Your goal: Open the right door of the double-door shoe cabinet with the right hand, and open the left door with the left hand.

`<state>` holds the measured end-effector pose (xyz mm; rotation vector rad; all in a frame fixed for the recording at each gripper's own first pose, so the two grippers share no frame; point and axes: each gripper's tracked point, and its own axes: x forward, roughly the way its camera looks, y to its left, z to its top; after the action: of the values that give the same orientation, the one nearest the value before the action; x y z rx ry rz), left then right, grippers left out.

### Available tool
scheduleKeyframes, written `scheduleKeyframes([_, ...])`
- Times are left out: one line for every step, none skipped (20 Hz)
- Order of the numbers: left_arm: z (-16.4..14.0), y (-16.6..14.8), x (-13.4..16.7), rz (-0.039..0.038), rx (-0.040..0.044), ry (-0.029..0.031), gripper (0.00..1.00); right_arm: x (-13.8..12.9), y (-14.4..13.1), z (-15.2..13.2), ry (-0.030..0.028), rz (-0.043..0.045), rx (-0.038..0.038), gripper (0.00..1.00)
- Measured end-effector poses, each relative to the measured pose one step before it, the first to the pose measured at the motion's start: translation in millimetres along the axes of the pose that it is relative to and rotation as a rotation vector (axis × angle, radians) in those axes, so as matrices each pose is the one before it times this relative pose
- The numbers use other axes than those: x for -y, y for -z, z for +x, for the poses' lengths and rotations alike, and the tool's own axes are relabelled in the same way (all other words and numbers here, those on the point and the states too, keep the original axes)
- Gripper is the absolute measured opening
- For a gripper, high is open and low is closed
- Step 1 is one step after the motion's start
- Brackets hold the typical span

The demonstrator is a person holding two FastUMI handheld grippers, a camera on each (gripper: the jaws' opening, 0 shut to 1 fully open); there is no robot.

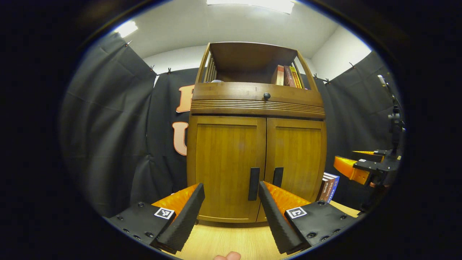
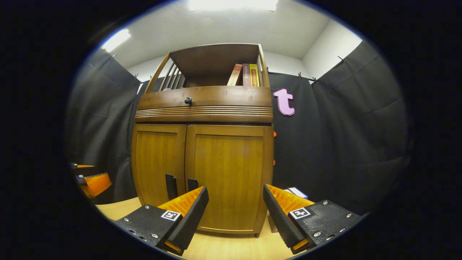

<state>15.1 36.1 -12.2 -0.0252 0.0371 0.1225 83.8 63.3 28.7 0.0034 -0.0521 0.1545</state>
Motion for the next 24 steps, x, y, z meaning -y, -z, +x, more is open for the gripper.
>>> scheduleKeyframes([-0.67, -1.11, -0.74, -0.00004, 0.00350, -0.00327, 0.94, -9.20, 0.67, 12.42, -0.02742, 0.02323, -0.00447, 0.94])
scheduleKeyframes([-2.39, -1.03, -2.91, 0.00157, 0.00047, -0.00555, 0.95, -7.20, 2.10, 13.09, -0.02523, 0.02196, -0.00595, 0.94])
scheduleKeyframes([-0.95, -0.68, -1.47, 0.00265, -0.00078, -0.00199, 0.95, -7.29, -0.02, 15.30, -0.01998, 0.01678, 0.00150, 0.94])
scheduleKeyframes([-1.47, -1.50, -0.64, 0.00208, 0.00241, -0.00126, 0.96, -6.76, 2.43, 14.03, -0.01499, 0.01240, -0.00412, 0.94])
scheduleKeyframes([-0.64, -0.35, -1.39, -0.00010, -0.00173, -0.00181, 0.96, -7.54, 3.89, 12.90, -0.01893, 0.00769, -0.00526, 0.94])
scheduleKeyframes([-1.36, 0.76, -1.02, 0.00001, -0.00288, -0.00071, 0.94, -8.42, 4.87, 11.96, -0.01791, -0.00250, -0.00332, 0.94])
scheduleKeyframes([-0.71, 0.12, -1.10, 0.00154, -0.00269, -0.00439, 0.94, -6.85, 6.14, 13.69, -0.01037, -0.01315, -0.00676, 0.94])
scheduleKeyframes([-0.19, 1.01, -1.11, 0.00142, -0.00173, -0.00480, 0.97, -4.94, 8.34, 11.45, -0.00534, -0.01836, -0.00890, 0.94])
scheduleKeyframes([0.07, 0.45, 0.24, -0.00150, -0.00355, -0.00080, 0.95, -5.68, 10.19, 13.04, -0.00266, -0.01889, -0.01567, 0.94])
scheduleKeyframes([-0.93, 0.61, 0.12, -0.00224, -0.00250, -0.00143, 0.97, -4.39, 10.39, 13.76, 0.00385, -0.02157, -0.01867, 0.94])
scheduleKeyframes([-1.15, -0.50, -0.68, -0.00114, -0.00044, -0.00351, 0.97, -3.09, 9.31, 11.43, 0.00644, -0.02438, -0.01280, 0.94])
scheduleKeyframes([-2.17, 0.53, -1.79, -0.00061, -0.00021, -0.00477, 0.96, -0.44, 8.55, 10.21, 0.00906, -0.02232, -0.01314, 0.94])
scheduleKeyframes([-0.70, -0.24, -1.71, -0.00050, 0.00078, -0.00512, 0.96, -0.10, 6.19, 6.96, 0.01414, -0.01594, -0.00496, 0.94])
scheduleKeyframes([-0.47, 0.30, -2.64, -0.00080, 0.00029, -0.00694, 0.94, -1.65, 5.25, 4.27, 0.01065, -0.00427, -0.00228, 0.94])
scheduleKeyframes([-0.71, 0.16, -2.10, -0.00084, -0.00059, -0.00566, 0.96, -1.29, 7.33, 3.78, 0.00982, 0.00351, -0.00490, 0.94])
scheduleKeyframes([-1.65, -0.32, -2.43, -0.00014, -0.00042, -0.00580, 0.94, -2.91, 5.55, 5.02, 0.00409, 0.00470, -0.00678, 0.94])
scheduleKeyframes([-1.20, -0.90, -2.07, 0.00230, -0.00152, -0.00640, 0.96, -0.73, 4.60, 2.95, 0.00113, 0.00262, -0.00746, 0.94])
scheduleKeyframes([-0.04, -0.06, -2.41, 0.00119, 0.00026, -0.00582, 0.97, -2.10, 4.15, 4.48, 0.00411, -0.00061, -0.00489, 0.94])
scheduleKeyframes([0.69, -1.38, -1.48, -0.00277, 0.00343, -0.00394, 0.97, -1.44, 3.09, 1.11, 0.00677, -0.00219, -0.00437, 0.94])
scheduleKeyframes([-0.94, -1.71, -2.44, -0.00315, 0.00262, -0.00224, 0.96, -0.29, 4.21, 2.57, 0.01201, -0.00474, -0.00373, 0.97])
scheduleKeyframes([-0.06, -0.27, -2.00, -0.00042, 0.00205, -0.00274, 0.96, -0.32, 2.69, 2.13, 0.00855, -0.00517, -0.00292, 0.94])
scheduleKeyframes([-0.08, -0.27, -1.73, 0.00199, 0.00329, -0.00386, 0.95, -0.98, 3.98, 3.23, 0.00288, -0.00408, -0.00687, 0.94])
scheduleKeyframes([0.71, -1.38, -1.62, 0.00218, 0.00519, -0.00219, 0.95, 0.70, 4.74, 1.18, 0.00355, -0.00172, -0.00883, 0.89])
scheduleKeyframes([0.05, -0.71, -1.56, 0.00025, 0.00510, 0.00108, 0.95, 0.07, -3.48, -0.14, 0.00882, -0.00180, 0.02113, 0.85])
